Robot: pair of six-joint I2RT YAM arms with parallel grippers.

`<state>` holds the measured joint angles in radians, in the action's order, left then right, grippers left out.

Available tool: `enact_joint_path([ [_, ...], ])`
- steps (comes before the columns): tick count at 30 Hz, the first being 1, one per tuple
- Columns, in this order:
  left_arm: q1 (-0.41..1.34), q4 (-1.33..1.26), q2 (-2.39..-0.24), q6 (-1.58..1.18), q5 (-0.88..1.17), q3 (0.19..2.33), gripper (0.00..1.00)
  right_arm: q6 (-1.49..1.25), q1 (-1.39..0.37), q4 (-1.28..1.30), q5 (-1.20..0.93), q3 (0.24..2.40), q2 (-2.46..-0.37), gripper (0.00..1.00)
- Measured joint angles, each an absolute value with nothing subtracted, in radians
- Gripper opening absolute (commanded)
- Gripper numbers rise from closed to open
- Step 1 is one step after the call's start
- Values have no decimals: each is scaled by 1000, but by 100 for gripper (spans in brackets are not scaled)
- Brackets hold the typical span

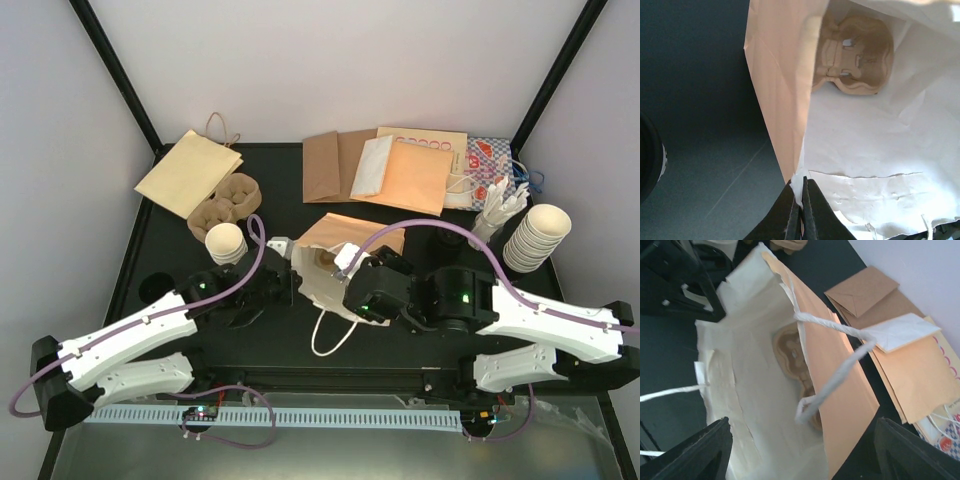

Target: Pack the takeout coffee

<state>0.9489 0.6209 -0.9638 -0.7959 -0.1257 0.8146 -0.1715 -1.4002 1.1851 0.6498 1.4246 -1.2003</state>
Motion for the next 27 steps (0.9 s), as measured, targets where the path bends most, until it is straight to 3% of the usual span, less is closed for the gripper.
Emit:
enact_joint_path([
  [8, 948, 620, -971, -784, -105, 834, 2, -89, -1422, 1113, 536, 1461, -1190, 75],
  [15, 942, 621, -971, -776, -97, 838, 2, -46, -1447, 1038, 485, 1455, -1254, 62],
  [19, 942, 622, -971, -768, -89, 847, 2, -28, -1447, 987, 478, 1387, -1296, 52],
  [27, 942, 630, -970, -760, -84, 849, 2, -7, -1447, 914, 496, 1267, -1334, 20],
])
